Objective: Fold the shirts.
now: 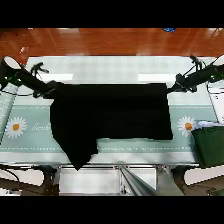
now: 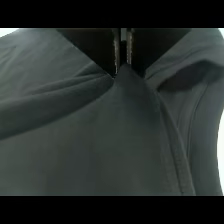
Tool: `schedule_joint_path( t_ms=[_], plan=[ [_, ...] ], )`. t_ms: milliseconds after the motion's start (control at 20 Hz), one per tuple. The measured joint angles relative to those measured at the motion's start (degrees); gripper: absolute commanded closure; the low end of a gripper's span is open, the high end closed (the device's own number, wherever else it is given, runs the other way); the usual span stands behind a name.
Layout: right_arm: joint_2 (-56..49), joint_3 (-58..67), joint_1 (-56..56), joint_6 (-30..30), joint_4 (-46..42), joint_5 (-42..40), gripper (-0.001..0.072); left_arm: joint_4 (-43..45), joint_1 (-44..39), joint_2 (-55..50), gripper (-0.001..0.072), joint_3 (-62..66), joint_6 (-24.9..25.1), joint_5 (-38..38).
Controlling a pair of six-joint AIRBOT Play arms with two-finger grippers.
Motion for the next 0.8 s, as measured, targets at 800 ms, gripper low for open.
schedule_joint_path(
  t_ms=[800],
  plan=[
    [28.24,-28.76,-7.26,6.54,-9.29,-10.16,0.0296,1.90,18.45,27.58,0.0197,-29.53,-0.28,-0.76]
  ],
)
